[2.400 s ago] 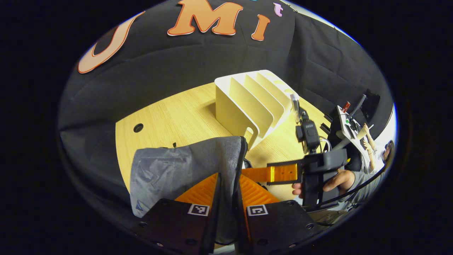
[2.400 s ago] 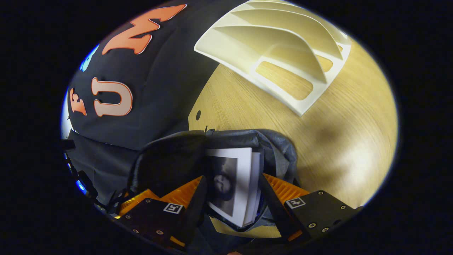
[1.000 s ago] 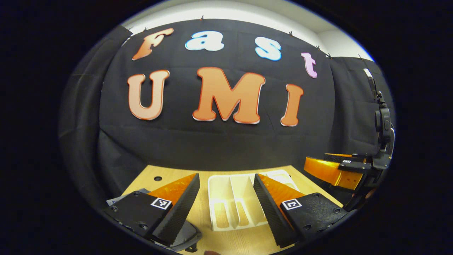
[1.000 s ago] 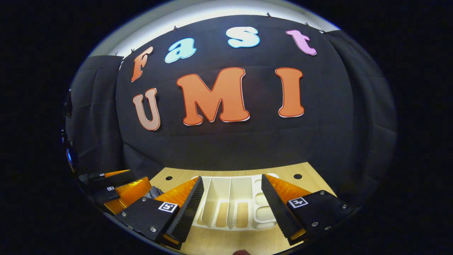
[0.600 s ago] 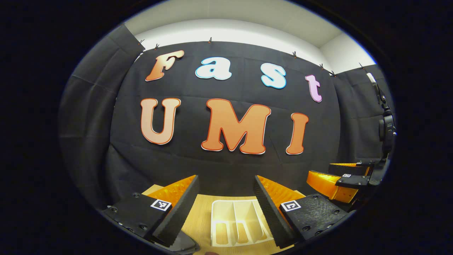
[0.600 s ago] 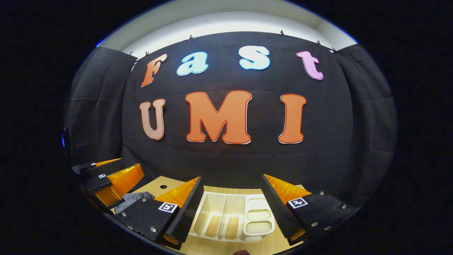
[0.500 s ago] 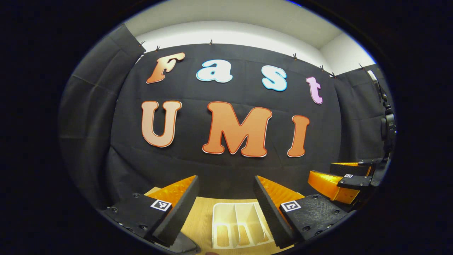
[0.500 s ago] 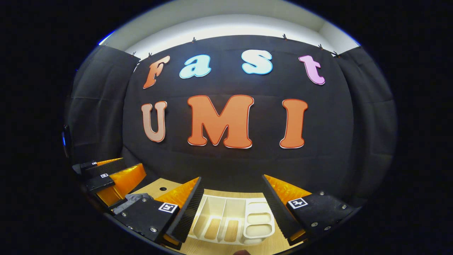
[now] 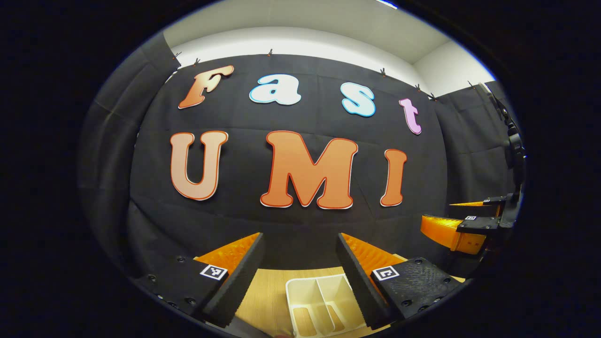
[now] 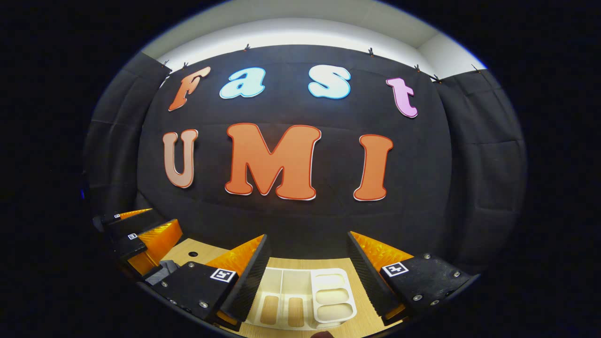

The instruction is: Open the schoolbag, grab two books from the bookshelf and put them into the schoolbag.

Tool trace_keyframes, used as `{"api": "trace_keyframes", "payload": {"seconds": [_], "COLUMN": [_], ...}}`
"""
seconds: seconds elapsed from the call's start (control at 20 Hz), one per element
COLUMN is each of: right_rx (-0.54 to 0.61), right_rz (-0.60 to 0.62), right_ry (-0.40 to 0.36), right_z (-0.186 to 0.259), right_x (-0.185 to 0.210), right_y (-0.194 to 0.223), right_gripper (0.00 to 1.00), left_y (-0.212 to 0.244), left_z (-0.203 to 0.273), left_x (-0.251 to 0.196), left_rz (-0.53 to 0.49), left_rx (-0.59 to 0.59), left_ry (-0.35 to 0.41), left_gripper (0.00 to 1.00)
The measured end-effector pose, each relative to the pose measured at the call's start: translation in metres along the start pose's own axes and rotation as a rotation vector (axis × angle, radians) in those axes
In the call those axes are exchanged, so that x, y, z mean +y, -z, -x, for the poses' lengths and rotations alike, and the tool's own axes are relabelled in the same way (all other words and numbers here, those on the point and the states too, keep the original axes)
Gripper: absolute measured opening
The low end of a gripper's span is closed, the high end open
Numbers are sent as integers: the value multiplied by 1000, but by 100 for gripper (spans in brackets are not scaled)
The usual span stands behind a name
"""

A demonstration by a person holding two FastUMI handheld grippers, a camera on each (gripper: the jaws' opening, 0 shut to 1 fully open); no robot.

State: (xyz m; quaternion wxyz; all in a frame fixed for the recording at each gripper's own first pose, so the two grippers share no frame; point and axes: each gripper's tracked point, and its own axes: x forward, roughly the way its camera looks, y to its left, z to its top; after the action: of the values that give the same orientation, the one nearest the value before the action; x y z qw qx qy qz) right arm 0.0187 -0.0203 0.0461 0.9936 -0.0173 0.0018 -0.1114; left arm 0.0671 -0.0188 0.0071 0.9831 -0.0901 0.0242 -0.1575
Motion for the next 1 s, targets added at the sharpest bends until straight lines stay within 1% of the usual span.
{"api": "trace_keyframes", "payload": {"seconds": [0.1,0.2,0.3,0.4,0.55,0.65,0.8,1.0], "right_rx": [9,24,14,0,-8,-6,5,-16], "right_rz": [11,21,49,59,81,72,55,53], "right_ry": [27,28,37,30,15,-10,-79,-166], "right_z": [-1,-1,-1,0,0,0,0,2], "right_x": [-1,2,4,8,9,9,12,13], "right_y": [0,5,3,-1,2,6,13,13], "right_gripper": [97,97,97,97,97,97,97,97], "left_y": [2,6,5,4,-2,-2,-2,0], "left_z": [-8,-14,-17,-19,-19,-18,-12,0], "left_x": [5,8,8,7,13,16,18,11], "left_rz": [-2,-10,0,-11,3,-5,-38,-58], "left_rx": [-6,0,-9,-16,-59,-69,-78,-77], "left_ry": [19,24,34,45,30,7,-53,-104], "left_gripper": [96,96,96,96,96,96,96,96]}}
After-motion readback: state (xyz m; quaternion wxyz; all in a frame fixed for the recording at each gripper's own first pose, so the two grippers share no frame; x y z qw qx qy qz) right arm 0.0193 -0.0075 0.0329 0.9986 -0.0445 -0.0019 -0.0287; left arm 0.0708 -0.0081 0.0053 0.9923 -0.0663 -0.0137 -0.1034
